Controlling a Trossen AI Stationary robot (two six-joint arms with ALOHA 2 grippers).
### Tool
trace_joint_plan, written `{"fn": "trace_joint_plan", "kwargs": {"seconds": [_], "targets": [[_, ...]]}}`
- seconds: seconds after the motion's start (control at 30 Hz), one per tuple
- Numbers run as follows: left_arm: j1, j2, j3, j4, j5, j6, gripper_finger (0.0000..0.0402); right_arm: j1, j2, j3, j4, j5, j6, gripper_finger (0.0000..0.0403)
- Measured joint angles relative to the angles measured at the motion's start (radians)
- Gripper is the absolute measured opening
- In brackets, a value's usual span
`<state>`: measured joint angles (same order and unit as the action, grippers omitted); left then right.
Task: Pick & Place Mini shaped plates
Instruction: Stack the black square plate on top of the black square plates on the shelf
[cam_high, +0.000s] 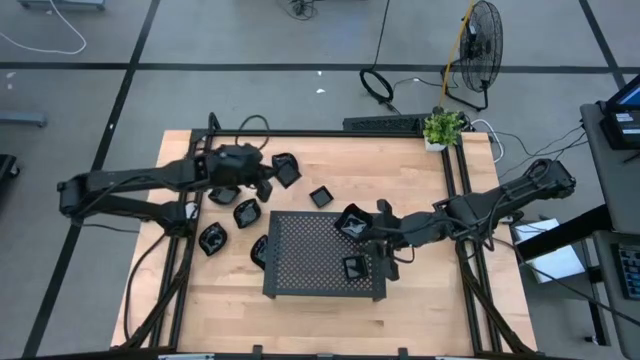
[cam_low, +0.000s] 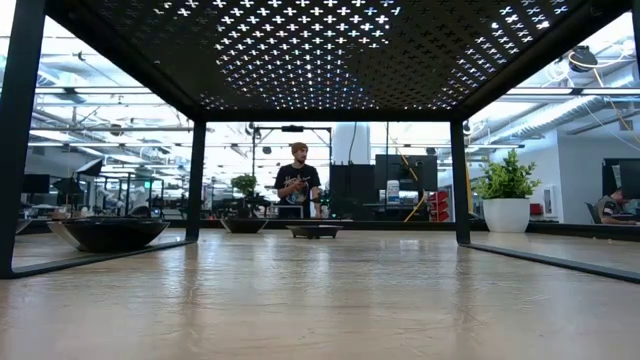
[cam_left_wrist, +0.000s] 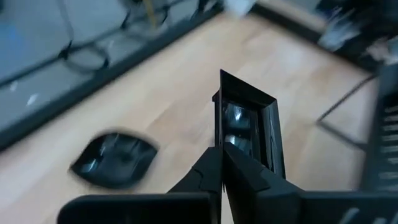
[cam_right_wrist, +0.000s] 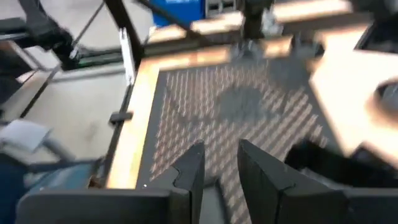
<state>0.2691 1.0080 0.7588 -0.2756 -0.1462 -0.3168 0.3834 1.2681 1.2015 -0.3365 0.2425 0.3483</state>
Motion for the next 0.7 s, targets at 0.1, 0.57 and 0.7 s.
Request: {"fn": "trace_joint_plan", "kwargs": {"seconds": [0.1, 0.57, 0.7], "targets": [[-0.056, -0.034, 0.037, -0.004, -0.037, 0.032, 0.0005, -0.002, 0.019, -0.043, 0.144, 0.045, -0.141, 0.0091], [-0.415, 0.023, 0.1, -0.014, -0.54, 0.316, 0.0004, -0.168, 0.312, -0.077, 0.805, 0.282, -0.569, 0.0244], [-0.497, 0.051, 0.1, 0.0, -0.681, 0.362, 0.0009, -0.227, 0.352, -0.077, 0.876, 0.201, -0.498, 0.0239]]}}
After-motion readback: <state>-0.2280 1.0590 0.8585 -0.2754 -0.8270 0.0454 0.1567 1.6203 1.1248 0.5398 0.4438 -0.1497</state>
